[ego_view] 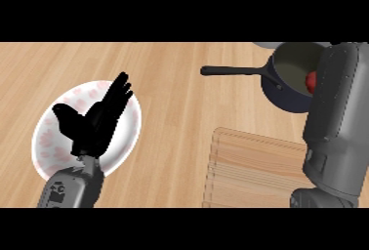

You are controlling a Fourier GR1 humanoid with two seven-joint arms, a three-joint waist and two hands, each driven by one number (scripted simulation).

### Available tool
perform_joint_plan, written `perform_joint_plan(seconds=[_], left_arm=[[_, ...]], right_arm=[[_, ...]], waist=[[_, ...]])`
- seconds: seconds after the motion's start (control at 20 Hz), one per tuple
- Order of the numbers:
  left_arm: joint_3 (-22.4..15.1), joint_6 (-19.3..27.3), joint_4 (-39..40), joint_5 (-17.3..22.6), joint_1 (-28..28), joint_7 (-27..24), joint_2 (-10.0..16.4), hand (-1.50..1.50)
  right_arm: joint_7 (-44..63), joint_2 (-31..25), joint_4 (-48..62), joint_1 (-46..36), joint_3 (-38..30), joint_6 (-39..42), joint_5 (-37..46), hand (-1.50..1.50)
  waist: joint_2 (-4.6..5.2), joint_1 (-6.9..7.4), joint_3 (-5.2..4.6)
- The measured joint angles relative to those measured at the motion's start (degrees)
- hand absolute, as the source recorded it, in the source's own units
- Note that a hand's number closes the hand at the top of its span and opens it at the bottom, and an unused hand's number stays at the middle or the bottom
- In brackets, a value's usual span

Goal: Pick the bell pepper from the cutting board and place it in the pot

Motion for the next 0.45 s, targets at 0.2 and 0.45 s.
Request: perform_joint_plan(seconds=[0.2, 0.45], left_arm=[[0.28, 0.07, 0.33, -0.11, -0.10, 0.22, 0.27, 0.00], [0.36, 0.17, 0.37, -0.12, 0.32, 0.03, 0.20, 0.00]], right_arm=[[-1.12, 0.00, -1.91, 0.28, 1.66, -5.56, 2.28, -1.50], [-1.52, 0.01, -5.84, 2.00, 4.97, -11.86, 9.17, -1.50]], waist=[[-0.05, -0.28, -0.10], [-0.33, -0.84, -0.22]])
